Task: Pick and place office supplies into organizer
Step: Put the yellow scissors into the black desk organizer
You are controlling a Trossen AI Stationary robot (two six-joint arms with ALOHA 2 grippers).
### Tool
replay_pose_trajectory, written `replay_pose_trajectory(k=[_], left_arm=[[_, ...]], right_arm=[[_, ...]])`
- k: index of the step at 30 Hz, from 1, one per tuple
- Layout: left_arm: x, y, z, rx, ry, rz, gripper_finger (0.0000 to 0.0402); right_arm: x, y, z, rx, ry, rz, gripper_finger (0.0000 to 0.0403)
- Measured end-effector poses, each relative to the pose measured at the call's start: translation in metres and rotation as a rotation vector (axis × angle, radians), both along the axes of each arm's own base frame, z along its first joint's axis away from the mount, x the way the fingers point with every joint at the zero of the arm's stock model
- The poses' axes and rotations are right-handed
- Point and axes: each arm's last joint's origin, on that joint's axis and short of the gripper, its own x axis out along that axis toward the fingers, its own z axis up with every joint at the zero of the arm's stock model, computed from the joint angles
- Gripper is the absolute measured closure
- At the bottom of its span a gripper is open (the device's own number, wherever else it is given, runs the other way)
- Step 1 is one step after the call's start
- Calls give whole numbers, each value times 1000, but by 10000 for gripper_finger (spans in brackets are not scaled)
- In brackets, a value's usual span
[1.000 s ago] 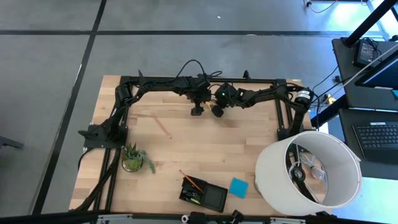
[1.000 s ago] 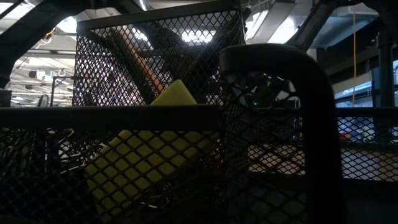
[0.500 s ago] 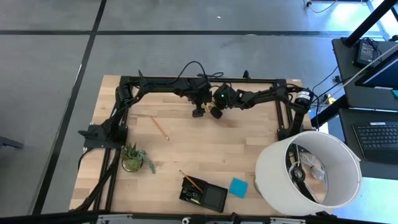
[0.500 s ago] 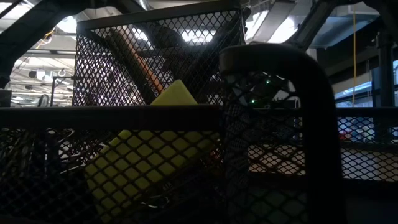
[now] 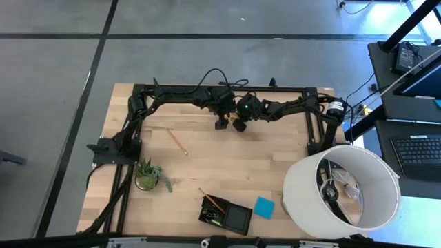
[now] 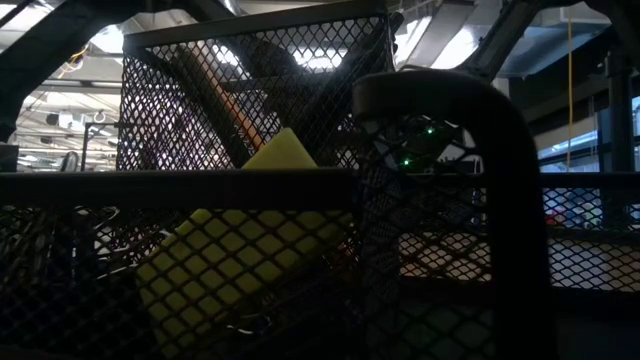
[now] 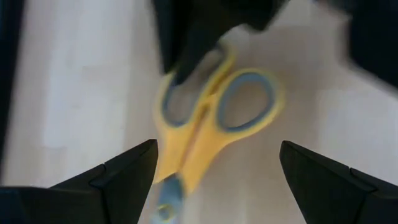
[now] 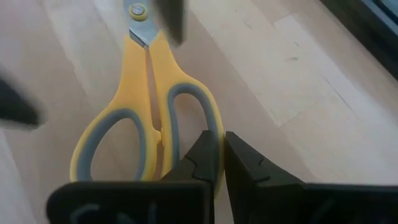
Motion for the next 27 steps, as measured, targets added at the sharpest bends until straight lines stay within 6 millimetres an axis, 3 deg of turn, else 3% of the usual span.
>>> replay_pose_trajectory(k=[9,27], left_arm=[[-3,5,0,148,68,88,70],[-2,5,0,147,61,96,70]], right_arm=[[1,0,2,-6,-14,6,383],[1,0,2,-7,-16,5,383]])
